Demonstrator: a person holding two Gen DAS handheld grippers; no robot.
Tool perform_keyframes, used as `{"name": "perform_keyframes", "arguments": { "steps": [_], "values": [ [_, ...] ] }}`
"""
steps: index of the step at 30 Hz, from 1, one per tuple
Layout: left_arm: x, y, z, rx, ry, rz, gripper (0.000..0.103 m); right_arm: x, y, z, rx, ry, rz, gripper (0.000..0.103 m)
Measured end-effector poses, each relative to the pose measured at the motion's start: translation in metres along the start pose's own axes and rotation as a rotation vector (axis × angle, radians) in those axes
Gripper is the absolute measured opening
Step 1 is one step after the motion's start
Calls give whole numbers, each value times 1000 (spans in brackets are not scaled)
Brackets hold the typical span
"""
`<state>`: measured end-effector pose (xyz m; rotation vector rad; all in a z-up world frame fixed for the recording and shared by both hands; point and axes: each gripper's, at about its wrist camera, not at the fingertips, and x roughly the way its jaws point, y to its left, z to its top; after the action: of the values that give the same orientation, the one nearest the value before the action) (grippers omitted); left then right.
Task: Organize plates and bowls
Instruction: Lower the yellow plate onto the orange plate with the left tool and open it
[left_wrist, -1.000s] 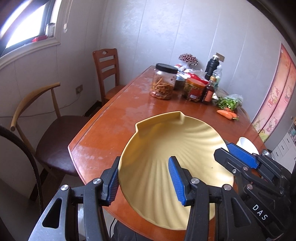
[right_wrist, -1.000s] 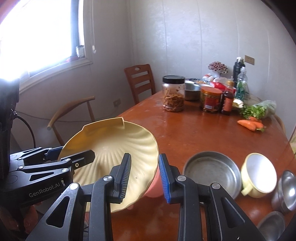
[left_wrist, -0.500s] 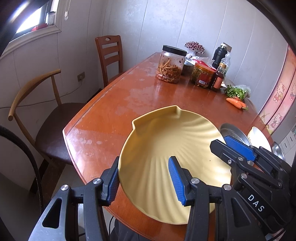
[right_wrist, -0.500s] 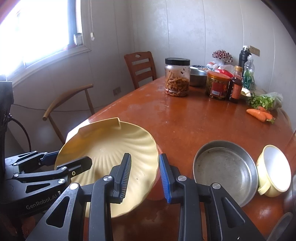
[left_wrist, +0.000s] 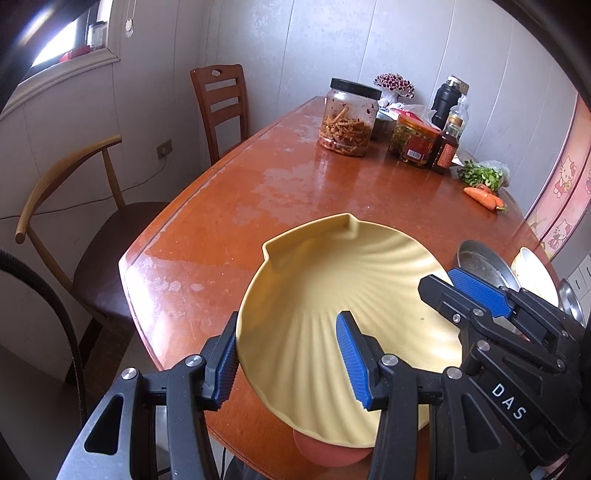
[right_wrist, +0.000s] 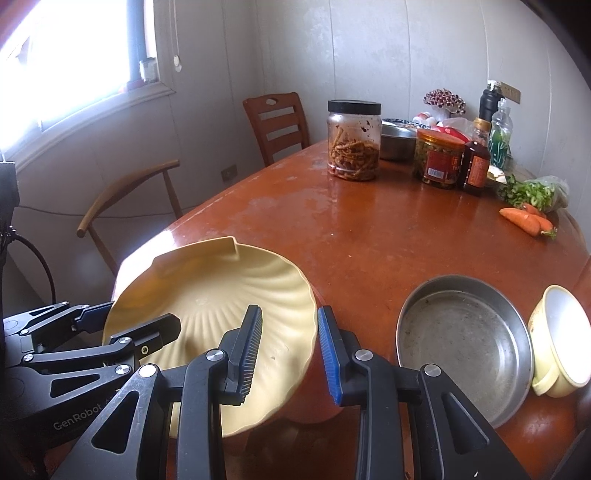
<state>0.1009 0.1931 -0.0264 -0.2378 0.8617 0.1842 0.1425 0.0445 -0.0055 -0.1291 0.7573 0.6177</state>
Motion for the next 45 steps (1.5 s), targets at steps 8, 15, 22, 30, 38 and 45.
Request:
{"name": "perform_keyframes", "arguments": {
  "steps": [8,15,22,30,38,45],
  "values": [
    [6,0,1,4,3,-3,50,8,-4,0,24,17,0,33],
    [8,3,3,-13,3,-28,50,8,-9,0,56,18,26,37],
    [8,3,4,-10,1,-24,50,3,-11,0,70,8,26,39],
    [9,4,5,-12,0,0,52,-5,-17,-1,92,-1,15,39],
    [-1,3,7,-9,-22,-6,54,-15,-32,-4,123,0,1,39],
    [-12,-3,4,3,-32,-20,55,-24,-48,-11,152,11,-15,39]
  ]
}}
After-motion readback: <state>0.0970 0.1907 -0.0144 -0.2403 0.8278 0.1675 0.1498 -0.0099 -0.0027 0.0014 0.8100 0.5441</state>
